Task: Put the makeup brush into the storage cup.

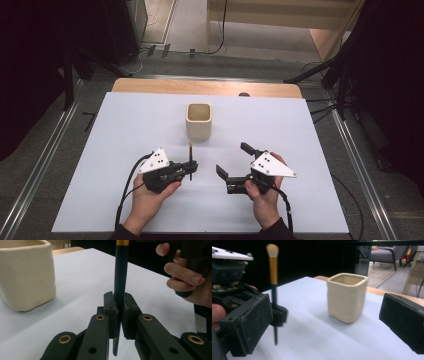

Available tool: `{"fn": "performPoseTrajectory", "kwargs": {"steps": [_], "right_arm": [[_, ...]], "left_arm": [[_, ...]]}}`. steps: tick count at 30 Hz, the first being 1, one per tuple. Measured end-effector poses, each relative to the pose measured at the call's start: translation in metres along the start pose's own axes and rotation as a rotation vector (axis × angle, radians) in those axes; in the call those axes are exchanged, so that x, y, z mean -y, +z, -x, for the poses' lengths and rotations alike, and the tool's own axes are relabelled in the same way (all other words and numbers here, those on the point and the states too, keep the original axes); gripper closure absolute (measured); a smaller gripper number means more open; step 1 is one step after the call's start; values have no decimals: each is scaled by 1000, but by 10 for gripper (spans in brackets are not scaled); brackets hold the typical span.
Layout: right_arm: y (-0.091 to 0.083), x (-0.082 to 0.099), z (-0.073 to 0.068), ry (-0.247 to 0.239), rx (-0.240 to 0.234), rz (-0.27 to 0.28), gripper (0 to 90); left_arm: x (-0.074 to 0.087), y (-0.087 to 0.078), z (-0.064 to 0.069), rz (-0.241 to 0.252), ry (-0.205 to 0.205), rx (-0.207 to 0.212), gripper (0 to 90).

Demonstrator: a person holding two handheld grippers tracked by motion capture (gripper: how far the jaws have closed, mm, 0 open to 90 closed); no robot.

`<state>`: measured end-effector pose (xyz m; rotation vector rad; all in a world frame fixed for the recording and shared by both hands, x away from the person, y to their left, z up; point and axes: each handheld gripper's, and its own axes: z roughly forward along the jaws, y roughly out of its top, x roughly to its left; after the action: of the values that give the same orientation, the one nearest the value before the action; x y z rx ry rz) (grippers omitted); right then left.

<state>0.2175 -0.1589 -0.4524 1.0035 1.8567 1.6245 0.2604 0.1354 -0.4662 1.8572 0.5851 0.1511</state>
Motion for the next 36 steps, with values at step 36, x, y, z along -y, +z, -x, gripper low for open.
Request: {"fn": "performPoseTrajectory", "kwargs": {"steps": [36], "right_arm": [[-100,39,102,-7,259,-35,0]], "left_arm": [[-4,-16,-15,28,-3,-36,842]]}}
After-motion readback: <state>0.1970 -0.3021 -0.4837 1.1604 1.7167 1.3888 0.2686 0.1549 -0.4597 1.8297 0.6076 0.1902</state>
